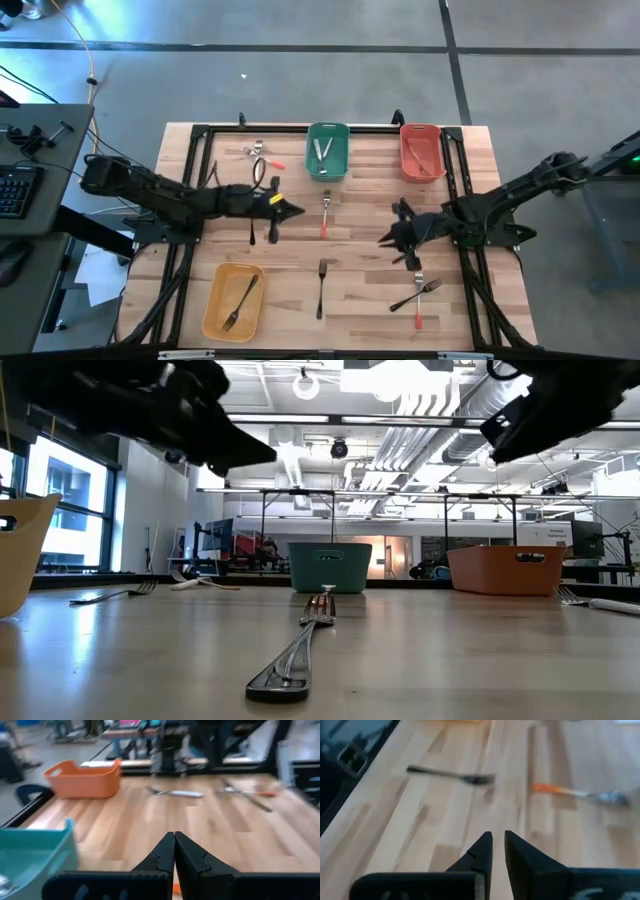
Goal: Sort silverware by color (type)
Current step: Put the black fork into the yellow bin
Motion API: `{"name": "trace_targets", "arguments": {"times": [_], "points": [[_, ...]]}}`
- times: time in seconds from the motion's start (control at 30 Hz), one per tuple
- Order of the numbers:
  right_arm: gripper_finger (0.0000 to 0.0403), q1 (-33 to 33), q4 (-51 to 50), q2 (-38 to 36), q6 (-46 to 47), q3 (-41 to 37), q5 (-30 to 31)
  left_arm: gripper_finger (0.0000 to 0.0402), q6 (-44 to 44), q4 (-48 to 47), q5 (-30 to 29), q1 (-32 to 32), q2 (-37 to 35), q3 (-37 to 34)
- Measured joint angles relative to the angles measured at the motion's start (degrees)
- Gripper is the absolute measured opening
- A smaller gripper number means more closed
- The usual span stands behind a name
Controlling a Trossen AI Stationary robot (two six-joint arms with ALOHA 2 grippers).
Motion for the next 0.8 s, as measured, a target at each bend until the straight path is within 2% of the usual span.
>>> {"name": "trace_targets", "arguments": {"times": [0.17,0.37,0.6,0.8], "points": [[0.0035,5.6,-8.5,6.3,9.1,5.2,0.3,0.0001,-0.7,5.6,-2.2,-3.5,-0.7,-4.4],[0.004,12.8,-17.8,15.9,17.7,11.2,0.2,0.0001,-3.0,5.1,-6.0,-5.2,-0.6,-5.7],[0.0107,20.4,-24.5,26.6,27.6,16.8,-0.8,0.0001,-3.1,5.4,-6.1,-6.0,-0.6,-5.7],[0.0153,23.6,-30.0,33.4,33.5,18.9,-4.9,0.0001,-4.1,5.4,-6.1,-6.0,-0.6,-5.7]]}}
